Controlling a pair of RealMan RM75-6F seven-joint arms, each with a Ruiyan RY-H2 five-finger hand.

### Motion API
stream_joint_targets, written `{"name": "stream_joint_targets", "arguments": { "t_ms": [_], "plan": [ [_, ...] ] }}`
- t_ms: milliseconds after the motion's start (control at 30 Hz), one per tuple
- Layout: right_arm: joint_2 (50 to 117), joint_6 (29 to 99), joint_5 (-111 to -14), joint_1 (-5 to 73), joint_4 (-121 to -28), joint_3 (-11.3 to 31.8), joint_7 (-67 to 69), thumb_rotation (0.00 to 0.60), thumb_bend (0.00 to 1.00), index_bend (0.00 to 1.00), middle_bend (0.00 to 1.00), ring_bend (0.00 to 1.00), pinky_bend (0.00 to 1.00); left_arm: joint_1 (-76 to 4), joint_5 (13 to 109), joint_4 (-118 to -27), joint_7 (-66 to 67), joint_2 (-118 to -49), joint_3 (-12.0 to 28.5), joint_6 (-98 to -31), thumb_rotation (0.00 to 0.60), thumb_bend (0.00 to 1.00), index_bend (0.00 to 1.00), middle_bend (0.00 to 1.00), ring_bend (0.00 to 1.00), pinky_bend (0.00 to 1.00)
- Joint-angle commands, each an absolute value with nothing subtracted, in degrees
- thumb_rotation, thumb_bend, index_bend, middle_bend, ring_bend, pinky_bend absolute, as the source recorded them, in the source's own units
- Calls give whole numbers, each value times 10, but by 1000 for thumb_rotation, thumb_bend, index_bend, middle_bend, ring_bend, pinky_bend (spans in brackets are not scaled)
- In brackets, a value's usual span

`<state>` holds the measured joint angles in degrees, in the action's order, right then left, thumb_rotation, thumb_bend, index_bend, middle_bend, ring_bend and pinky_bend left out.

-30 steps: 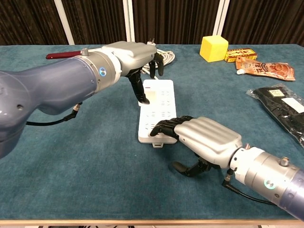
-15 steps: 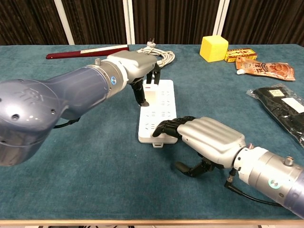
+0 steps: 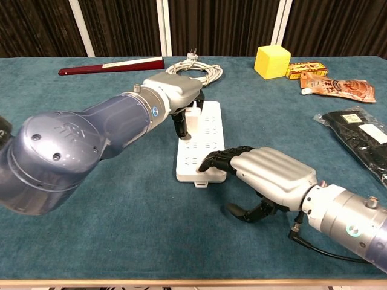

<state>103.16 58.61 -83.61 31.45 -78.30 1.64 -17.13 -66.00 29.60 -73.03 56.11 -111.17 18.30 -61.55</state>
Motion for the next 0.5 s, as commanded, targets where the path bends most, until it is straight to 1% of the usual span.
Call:
{"name": "stream_joint_targets", "arguments": {
  "t_ms": [33, 133, 233, 500],
  "plan": [
    [1032, 587, -836, 314, -782, 16, -171, 600, 492, 197, 280, 156, 149, -661, 293, -726, 563, -1115, 183, -615, 600, 244, 480, 490, 135, 122],
    [1033, 587, -835, 314, -779, 16, -170, 600, 491, 197, 280, 156, 149, -661, 297, -719, 560, -1120, 182, -618, 600, 286, 514, 525, 148, 123],
    [1033, 587, -836, 315, -778, 16, -170, 600, 491, 197, 280, 156, 149, -660, 304, -713, 554, -1125, 183, -621, 600, 333, 565, 581, 170, 133],
    [1036, 587, -834, 315, -775, 15, -170, 600, 491, 197, 280, 156, 149, -658, 318, -706, 549, -1129, 184, -625, 600, 341, 624, 652, 198, 137]
  ]
}}
